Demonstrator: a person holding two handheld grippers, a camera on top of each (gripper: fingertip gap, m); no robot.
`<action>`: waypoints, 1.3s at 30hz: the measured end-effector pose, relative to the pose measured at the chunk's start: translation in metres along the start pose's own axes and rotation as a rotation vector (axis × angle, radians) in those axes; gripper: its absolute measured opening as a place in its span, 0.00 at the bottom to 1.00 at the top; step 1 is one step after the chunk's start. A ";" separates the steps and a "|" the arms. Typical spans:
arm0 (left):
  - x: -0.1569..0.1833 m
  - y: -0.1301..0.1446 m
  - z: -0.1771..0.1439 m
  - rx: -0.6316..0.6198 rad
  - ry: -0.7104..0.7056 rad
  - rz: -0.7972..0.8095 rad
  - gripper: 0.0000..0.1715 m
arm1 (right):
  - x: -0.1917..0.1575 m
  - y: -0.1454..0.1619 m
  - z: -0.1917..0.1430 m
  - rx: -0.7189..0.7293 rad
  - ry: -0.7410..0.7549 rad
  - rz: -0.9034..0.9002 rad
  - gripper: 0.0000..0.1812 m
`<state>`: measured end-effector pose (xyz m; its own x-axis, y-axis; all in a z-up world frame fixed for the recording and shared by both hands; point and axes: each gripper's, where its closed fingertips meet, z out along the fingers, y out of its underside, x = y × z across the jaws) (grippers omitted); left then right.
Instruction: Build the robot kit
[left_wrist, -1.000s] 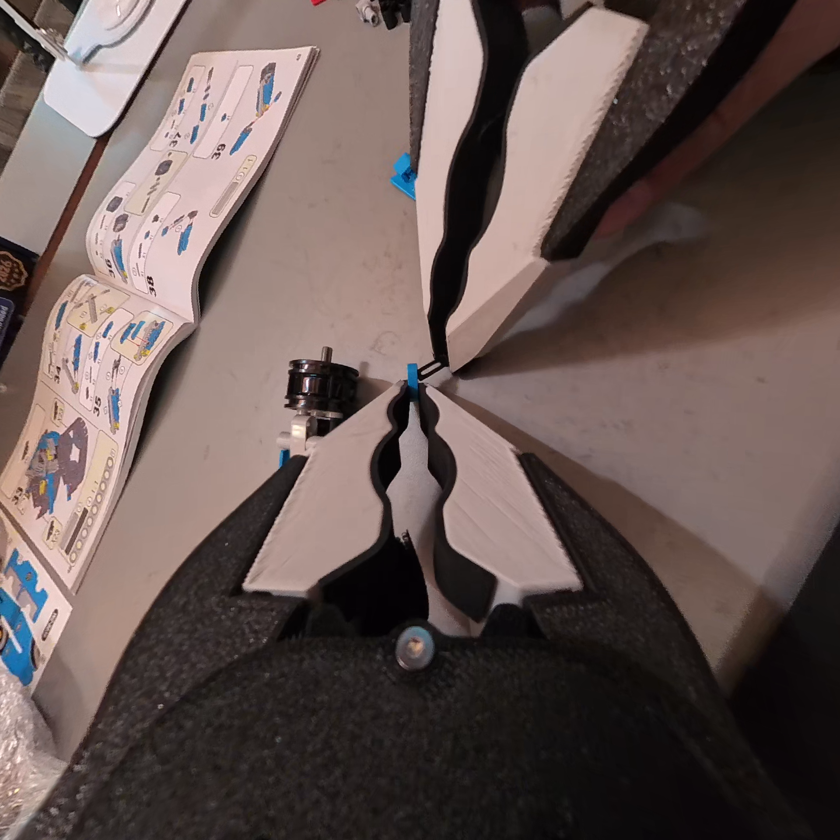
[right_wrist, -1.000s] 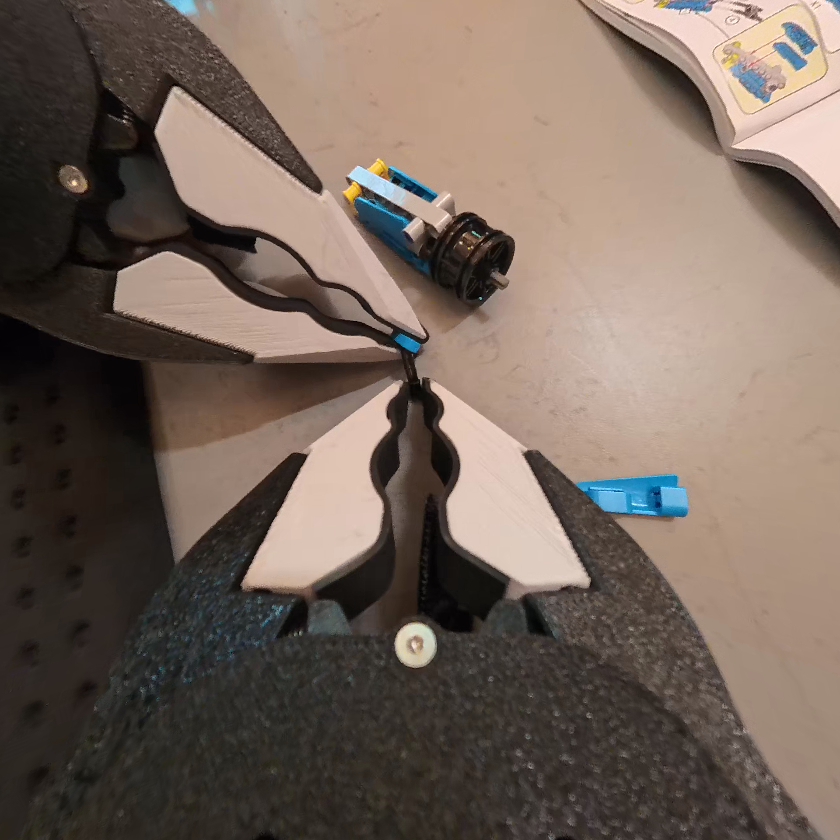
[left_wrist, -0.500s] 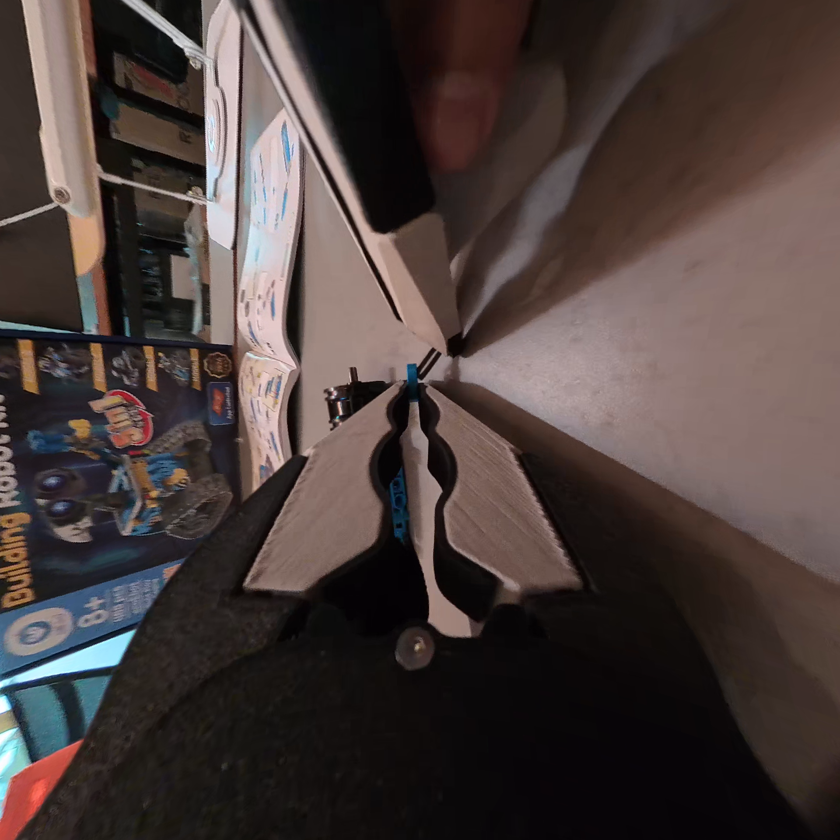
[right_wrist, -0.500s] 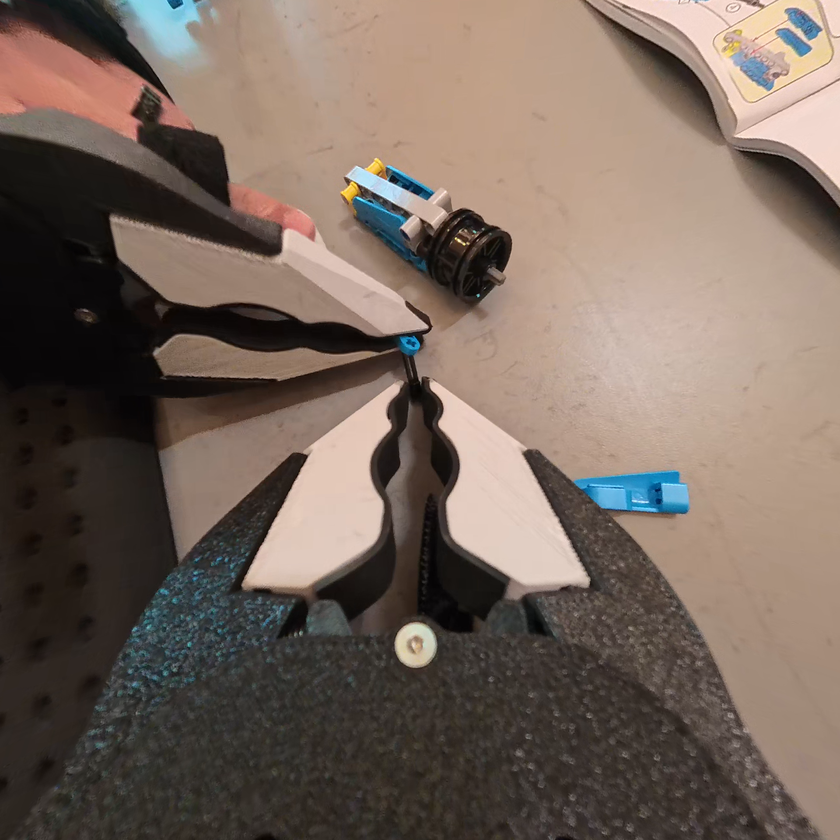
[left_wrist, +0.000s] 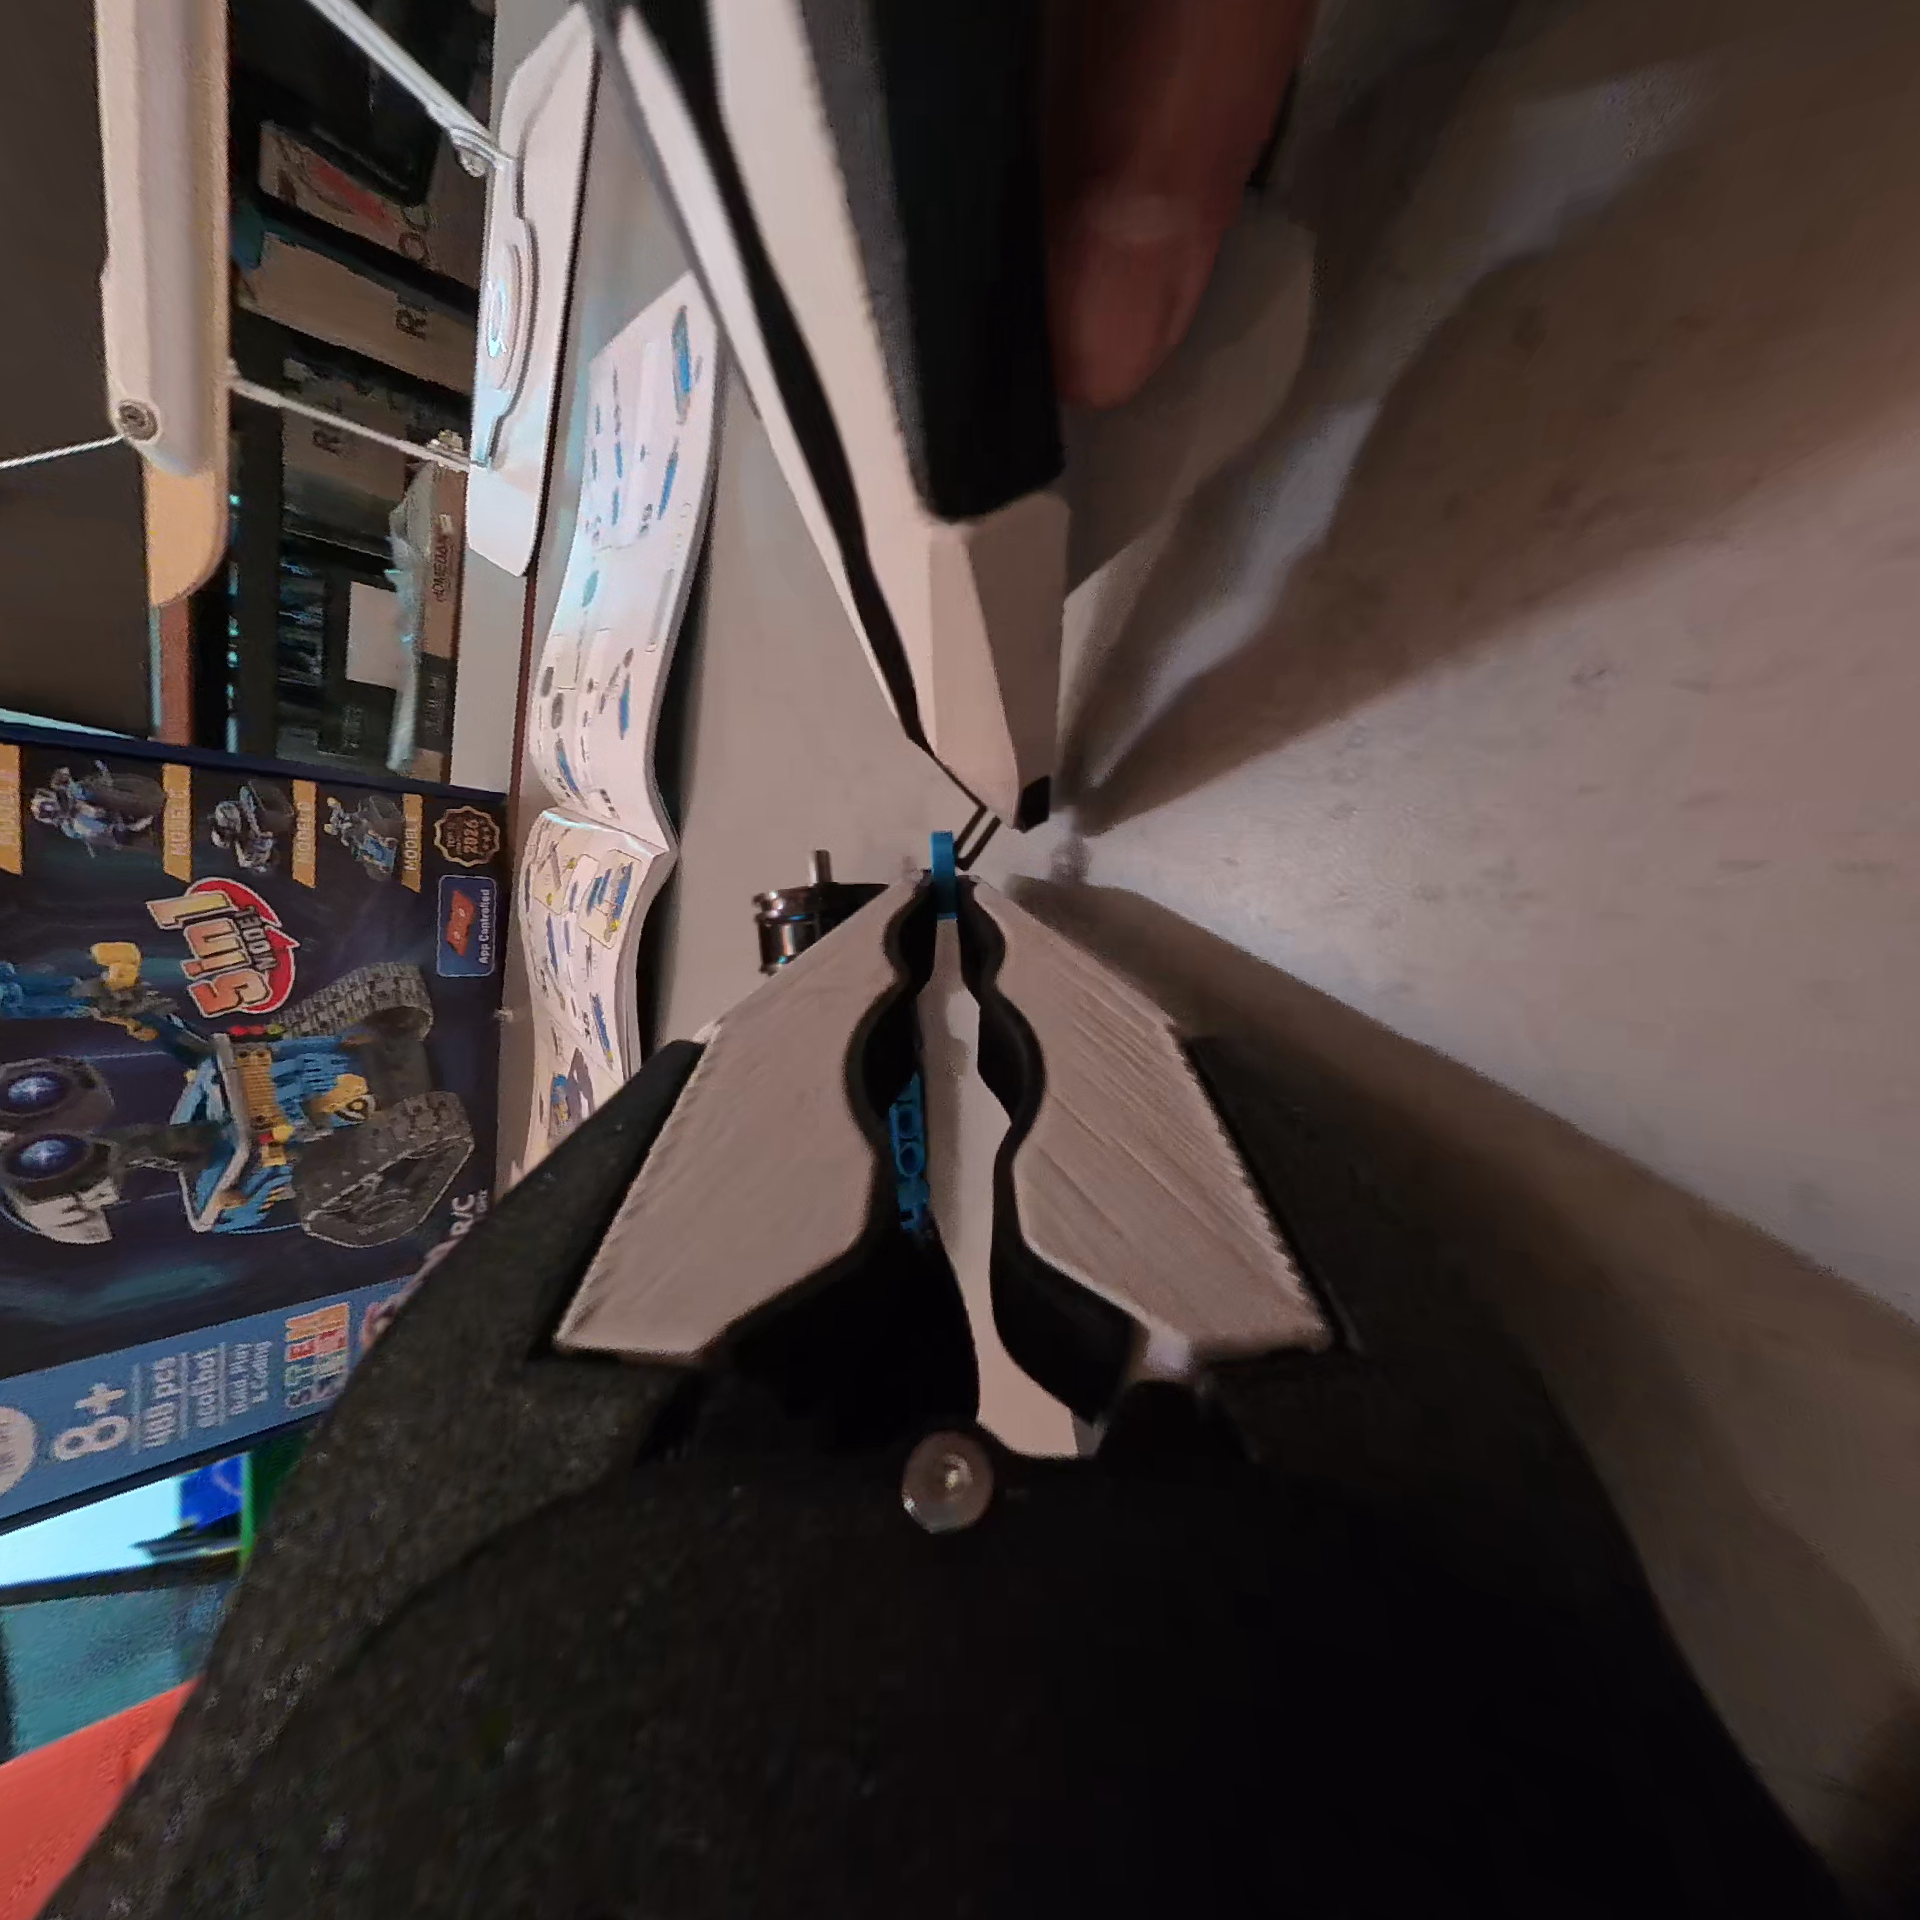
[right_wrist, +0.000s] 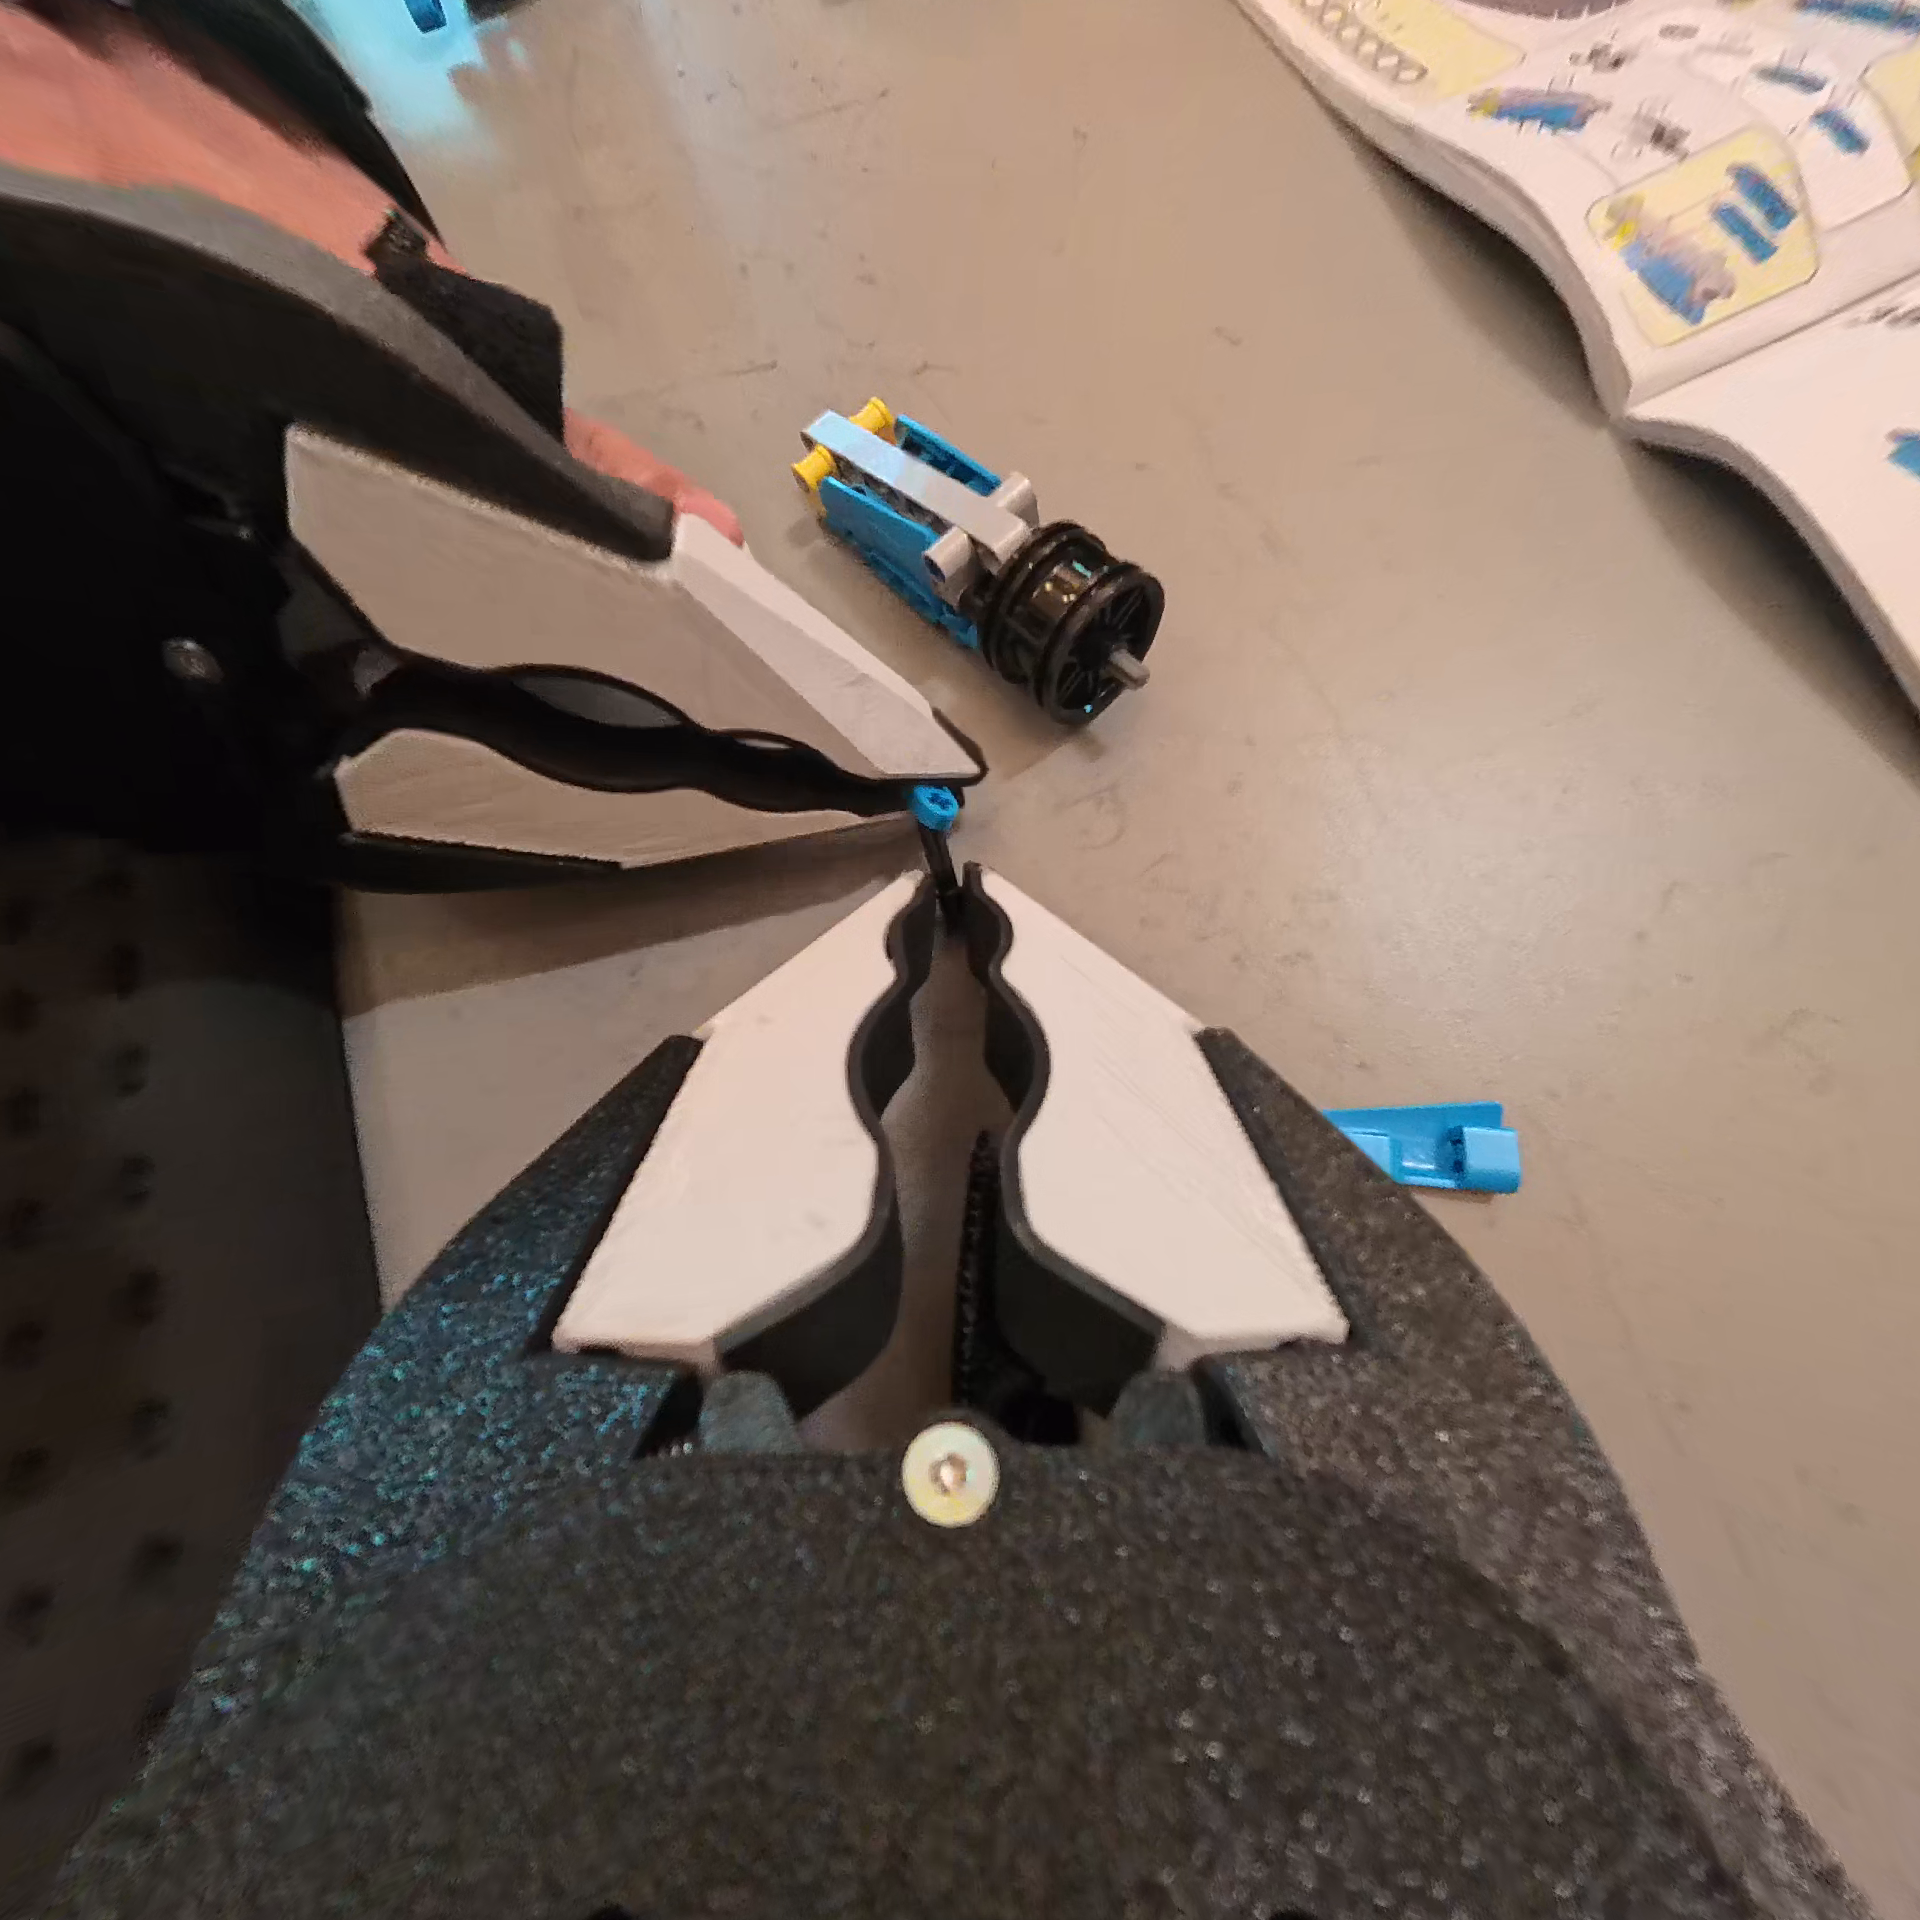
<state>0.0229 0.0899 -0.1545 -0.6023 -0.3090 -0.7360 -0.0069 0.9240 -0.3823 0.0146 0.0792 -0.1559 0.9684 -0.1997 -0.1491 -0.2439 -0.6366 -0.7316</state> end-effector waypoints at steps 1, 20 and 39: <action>-0.002 -0.001 -0.001 0.011 -0.001 -0.023 0.02 | 0.000 -0.003 -0.002 0.015 0.003 -0.009 0.03; -0.048 -0.025 -0.020 0.322 0.216 -0.887 0.01 | 0.002 -0.062 -0.042 0.310 0.156 -0.028 0.02; -0.037 -0.025 -0.015 0.312 0.333 -1.013 0.02 | 0.004 -0.054 -0.034 0.129 0.442 -0.329 0.02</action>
<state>0.0333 0.0815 -0.1088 -0.6164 -0.7699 0.1652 -0.4440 0.1665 -0.8804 0.0298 0.0877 -0.0945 0.8722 -0.3165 0.3729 0.1024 -0.6273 -0.7720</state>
